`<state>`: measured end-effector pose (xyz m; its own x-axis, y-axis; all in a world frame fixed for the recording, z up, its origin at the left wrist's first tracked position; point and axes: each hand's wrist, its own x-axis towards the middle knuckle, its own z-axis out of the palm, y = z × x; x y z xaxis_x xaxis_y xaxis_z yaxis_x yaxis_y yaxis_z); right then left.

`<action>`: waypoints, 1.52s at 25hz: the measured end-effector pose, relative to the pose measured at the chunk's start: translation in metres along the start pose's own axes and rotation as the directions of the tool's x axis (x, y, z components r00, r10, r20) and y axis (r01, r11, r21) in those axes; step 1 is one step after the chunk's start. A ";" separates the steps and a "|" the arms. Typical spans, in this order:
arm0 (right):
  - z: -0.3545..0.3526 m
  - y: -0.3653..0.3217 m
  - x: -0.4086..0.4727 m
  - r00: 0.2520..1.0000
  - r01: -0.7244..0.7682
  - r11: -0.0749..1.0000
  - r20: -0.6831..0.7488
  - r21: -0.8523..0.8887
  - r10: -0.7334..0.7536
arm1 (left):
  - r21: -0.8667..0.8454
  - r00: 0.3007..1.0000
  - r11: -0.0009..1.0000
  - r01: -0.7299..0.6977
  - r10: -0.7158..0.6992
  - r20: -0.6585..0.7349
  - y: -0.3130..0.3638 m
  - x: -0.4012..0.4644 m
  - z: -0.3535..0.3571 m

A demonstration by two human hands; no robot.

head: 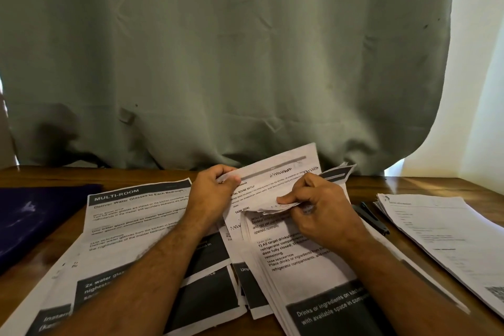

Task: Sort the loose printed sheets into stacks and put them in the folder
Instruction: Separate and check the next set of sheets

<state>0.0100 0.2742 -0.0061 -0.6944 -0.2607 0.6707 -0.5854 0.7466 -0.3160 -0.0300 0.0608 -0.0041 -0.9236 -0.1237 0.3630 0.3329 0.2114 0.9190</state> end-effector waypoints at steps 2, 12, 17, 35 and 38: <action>0.000 -0.004 0.001 0.999 0.008 1.000 -0.053 -0.009 -0.008 | -0.082 0.989 0.995 -0.053 0.064 0.130 0.004 0.000 -0.007; 0.005 -0.006 0.004 0.966 -0.199 0.978 0.156 -0.064 0.207 | 0.220 0.970 0.975 0.015 -0.068 0.235 -0.003 0.005 -0.007; 0.011 -0.005 0.002 0.935 -0.264 0.963 0.228 -0.061 0.271 | 0.889 0.947 0.456 -0.029 -0.273 0.171 -0.032 0.021 -0.010; 0.012 -0.005 0.007 0.940 -0.255 0.965 0.216 -0.068 0.263 | 0.465 0.983 0.884 0.050 -0.127 0.135 -0.008 0.014 -0.010; 0.009 -0.005 0.007 0.957 -0.228 0.971 0.168 -0.068 0.237 | -0.081 0.980 0.981 0.175 -0.165 0.114 0.001 0.009 -0.008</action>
<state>0.0043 0.2634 -0.0058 -0.8734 -0.1755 0.4542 -0.3816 0.8260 -0.4147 -0.0362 0.0518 0.0016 -0.9815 -0.0452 0.1860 0.1803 0.1074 0.9777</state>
